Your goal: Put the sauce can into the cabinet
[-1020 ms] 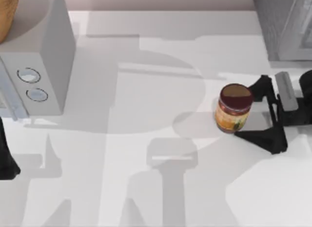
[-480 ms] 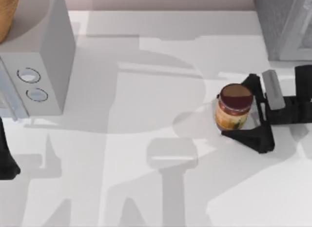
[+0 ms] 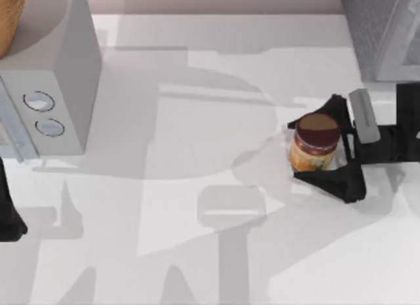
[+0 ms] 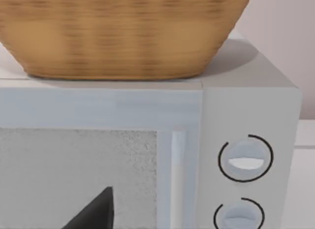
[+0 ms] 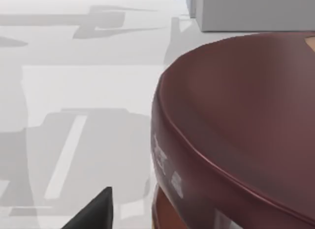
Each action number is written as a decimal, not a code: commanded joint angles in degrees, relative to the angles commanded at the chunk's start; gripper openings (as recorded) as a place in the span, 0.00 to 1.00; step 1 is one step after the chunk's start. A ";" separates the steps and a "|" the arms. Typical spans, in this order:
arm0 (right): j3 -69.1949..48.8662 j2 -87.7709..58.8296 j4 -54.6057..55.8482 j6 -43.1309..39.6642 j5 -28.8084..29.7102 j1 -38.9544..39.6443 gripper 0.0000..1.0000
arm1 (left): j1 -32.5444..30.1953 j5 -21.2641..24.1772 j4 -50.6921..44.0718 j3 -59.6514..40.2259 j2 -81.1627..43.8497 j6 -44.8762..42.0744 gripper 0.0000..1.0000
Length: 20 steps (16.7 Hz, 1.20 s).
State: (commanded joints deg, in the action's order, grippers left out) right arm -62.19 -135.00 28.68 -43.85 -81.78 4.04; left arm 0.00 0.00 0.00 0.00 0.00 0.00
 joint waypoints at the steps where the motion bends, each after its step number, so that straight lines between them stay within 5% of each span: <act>1: 0.00 0.00 0.00 0.00 0.00 0.00 1.00 | 0.00 0.00 0.00 0.00 0.00 0.00 1.00; 14: 0.00 0.00 0.00 0.00 0.00 0.00 0.02 | 0.00 0.00 0.00 0.00 0.00 0.00 1.00; 20: 0.00 0.00 0.00 0.00 0.00 0.00 0.00 | 0.00 0.00 0.00 0.00 0.00 0.00 1.00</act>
State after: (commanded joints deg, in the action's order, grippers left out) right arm -62.19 -135.00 28.68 -43.85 -81.78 4.04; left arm 0.00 0.00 0.00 0.00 0.00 0.00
